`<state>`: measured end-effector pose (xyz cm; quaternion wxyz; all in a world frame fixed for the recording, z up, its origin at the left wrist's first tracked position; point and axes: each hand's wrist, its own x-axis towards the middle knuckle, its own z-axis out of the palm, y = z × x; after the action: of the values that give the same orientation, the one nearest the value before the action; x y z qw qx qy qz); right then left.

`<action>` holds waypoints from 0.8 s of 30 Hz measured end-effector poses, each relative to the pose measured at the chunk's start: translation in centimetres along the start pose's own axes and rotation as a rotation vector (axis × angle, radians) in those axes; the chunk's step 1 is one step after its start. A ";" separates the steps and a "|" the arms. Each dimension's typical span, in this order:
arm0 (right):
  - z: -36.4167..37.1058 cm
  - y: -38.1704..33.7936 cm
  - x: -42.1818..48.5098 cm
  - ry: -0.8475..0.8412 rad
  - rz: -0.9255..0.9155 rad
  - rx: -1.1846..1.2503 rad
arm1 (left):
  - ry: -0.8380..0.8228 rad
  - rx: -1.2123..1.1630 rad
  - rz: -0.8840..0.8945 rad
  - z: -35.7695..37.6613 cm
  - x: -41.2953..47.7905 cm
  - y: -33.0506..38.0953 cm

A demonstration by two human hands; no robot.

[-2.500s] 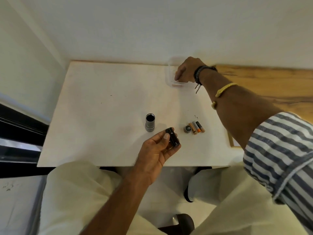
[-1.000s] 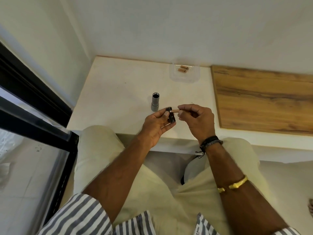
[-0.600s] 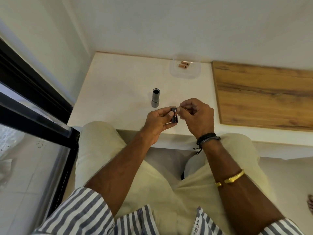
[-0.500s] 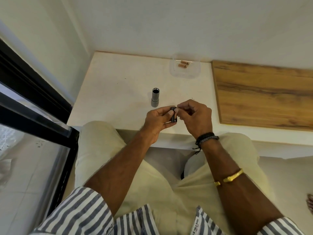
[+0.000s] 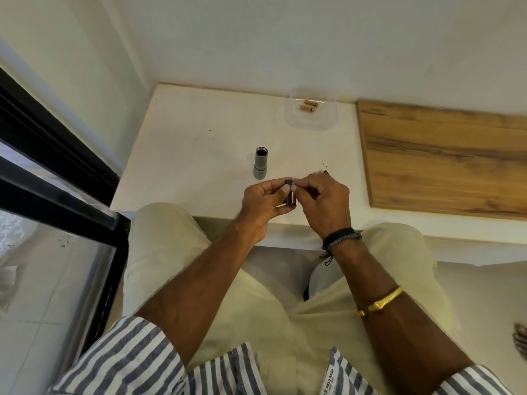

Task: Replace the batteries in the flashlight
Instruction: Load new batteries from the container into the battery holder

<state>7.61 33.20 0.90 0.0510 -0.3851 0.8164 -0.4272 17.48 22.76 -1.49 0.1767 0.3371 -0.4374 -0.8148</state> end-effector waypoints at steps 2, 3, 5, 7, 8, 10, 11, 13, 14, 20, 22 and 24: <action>0.1 -0.1 -0.1 0.000 -0.036 -0.029 | -0.005 -0.034 -0.014 0.1 0.0 0.0; 0.2 -0.1 -0.2 0.001 -0.048 -0.036 | -0.006 -0.052 -0.023 0.1 0.0 0.0; 0.3 -0.1 -0.3 0.014 -0.044 -0.020 | -0.016 -0.083 -0.044 0.0 0.1 0.1; 0.4 0.1 -0.1 0.027 -0.005 0.034 | -0.032 -0.093 -0.068 0.0 0.2 0.1; 0.4 0.2 0.0 0.022 0.019 0.059 | -0.038 -0.093 -0.081 0.0 0.3 0.2; 0.3 0.6 0.3 -0.003 0.069 0.099 | -0.049 -0.097 -0.109 0.1 0.5 0.2; 0.2 0.8 0.5 -0.010 0.102 0.136 | -0.052 -0.107 -0.124 0.2 0.5 0.2; 0.0 1.1 1.0 0.009 0.195 0.242 | -0.052 -0.151 -0.160 0.2 0.7 0.2; 0.0 1.3 1.4 0.026 0.245 0.294 | -0.049 -0.182 -0.181 0.2 0.9 0.2; 0.2 2.3 5.7 0.087 0.376 0.448 | -0.034 -0.277 -0.218 -0.1 1.8 0.0; 0.4 2.9 8.1 0.099 0.391 0.454 | -0.023 -0.310 -0.214 -0.3 2.3 -0.1; 0.6 3.5 11.0 0.122 0.379 0.438 | 0.000 -0.320 -0.211 -0.5 2.8 -0.1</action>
<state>-1.88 26.55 0.63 0.1627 -0.1793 0.7637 -0.5984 15.84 20.87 -2.90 0.1417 0.3484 -0.2643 -0.8881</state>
